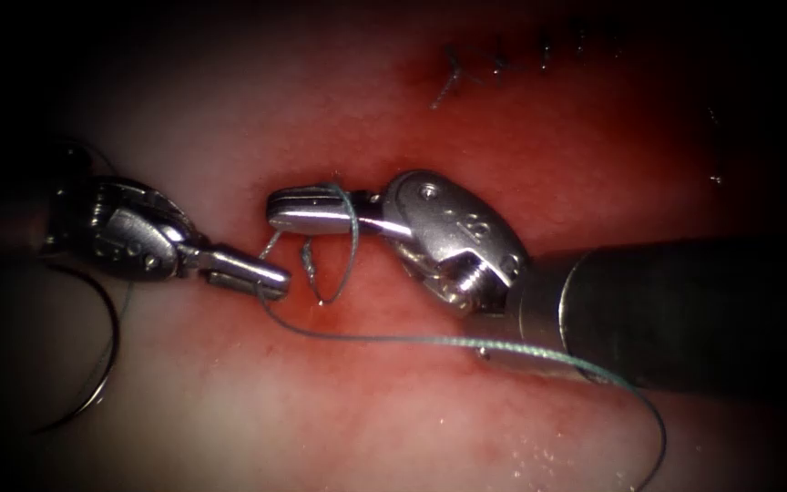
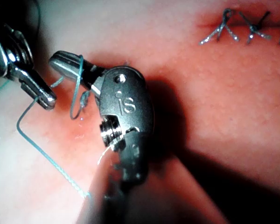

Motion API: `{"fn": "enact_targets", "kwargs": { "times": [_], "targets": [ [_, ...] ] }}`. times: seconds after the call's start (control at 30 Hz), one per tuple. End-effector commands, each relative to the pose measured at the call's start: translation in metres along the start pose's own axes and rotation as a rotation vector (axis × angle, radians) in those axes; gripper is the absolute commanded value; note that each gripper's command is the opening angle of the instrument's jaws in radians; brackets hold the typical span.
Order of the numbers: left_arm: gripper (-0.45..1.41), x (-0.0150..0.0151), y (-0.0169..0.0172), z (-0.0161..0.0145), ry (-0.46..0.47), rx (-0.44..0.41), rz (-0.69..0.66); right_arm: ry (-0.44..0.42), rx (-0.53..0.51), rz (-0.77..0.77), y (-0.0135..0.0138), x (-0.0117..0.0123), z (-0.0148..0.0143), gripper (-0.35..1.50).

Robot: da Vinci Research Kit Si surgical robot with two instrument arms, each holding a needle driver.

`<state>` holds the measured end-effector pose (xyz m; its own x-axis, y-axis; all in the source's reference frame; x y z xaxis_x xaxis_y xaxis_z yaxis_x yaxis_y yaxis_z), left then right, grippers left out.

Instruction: Wound Closure

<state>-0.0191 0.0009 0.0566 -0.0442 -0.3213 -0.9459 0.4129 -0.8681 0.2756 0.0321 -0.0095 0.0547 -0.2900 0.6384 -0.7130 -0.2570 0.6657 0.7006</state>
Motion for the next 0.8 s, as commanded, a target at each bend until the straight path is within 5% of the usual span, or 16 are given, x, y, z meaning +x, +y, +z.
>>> {"fn": "enact_targets", "kwargs": {
  "times": [0.03, 0.3, 0.47, 0.6, 0.67, 0.8],
  "targets": [
    [-0.45, -0.0006, 0.0001, 0.001, 0.0, -0.004, -0.003, 0.008, -0.011, 0.041, -0.0003, -0.0007, 0.0009, -0.35],
    [-0.45, -0.0006, 0.0004, 0.0029, 0.005, -0.004, -0.004, 0.021, -0.099, 0.172, -0.0005, -0.001, 0.001, -0.25],
    [-0.45, 0.0013, -0.0012, 0.0026, 0.036, 0.027, -0.025, -0.053, -0.22, 0.213, -0.0012, -0.003, 0.0003, 0.26],
    [-0.45, 0.0022, -0.0015, 0.0027, 0.033, 0.038, -0.034, -0.073, -0.279, 0.226, -0.0014, -0.0037, -0.0002, 0.37],
    [-0.45, 0.0029, -0.0013, 0.0034, 0.032, 0.04, -0.034, -0.075, -0.348, 0.225, -0.0016, -0.0039, -0.0008, 0.71],
    [-0.45, 0.0033, -0.0007, 0.0044, 0.026, 0.041, -0.031, -0.086, -0.442, 0.239, -0.0017, -0.0039, -0.0017, 0.83]
  ]
}}
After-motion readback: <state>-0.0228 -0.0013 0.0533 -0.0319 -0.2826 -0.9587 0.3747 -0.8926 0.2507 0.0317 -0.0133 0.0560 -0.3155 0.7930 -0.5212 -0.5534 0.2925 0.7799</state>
